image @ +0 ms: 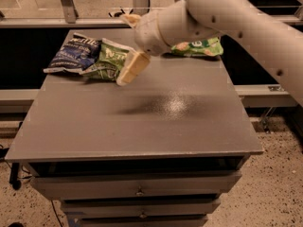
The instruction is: Move green jalapeno chip bag near blue chip bag
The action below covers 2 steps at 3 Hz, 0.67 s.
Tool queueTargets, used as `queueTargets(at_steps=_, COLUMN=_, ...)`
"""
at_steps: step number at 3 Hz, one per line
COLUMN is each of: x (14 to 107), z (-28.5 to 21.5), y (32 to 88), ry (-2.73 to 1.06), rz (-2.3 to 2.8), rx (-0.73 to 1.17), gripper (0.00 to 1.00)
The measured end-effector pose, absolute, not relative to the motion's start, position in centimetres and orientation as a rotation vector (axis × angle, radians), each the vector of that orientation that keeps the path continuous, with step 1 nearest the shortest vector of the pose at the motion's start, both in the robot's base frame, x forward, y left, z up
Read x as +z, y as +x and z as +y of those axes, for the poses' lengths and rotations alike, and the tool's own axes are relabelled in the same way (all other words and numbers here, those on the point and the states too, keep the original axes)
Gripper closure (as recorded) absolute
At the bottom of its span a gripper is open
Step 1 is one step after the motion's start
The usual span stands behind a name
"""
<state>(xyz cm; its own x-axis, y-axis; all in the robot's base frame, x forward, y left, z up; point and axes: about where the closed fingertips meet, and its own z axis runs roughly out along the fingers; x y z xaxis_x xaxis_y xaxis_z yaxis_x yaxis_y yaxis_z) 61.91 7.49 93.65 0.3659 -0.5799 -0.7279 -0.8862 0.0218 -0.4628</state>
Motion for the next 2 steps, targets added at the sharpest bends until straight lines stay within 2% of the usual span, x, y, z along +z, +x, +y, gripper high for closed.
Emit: queueTargets(at_steps=2, x=93.1, z=0.7, y=56.2, ry=-1.361, rz=1.374, rx=0.465, gripper=0.0)
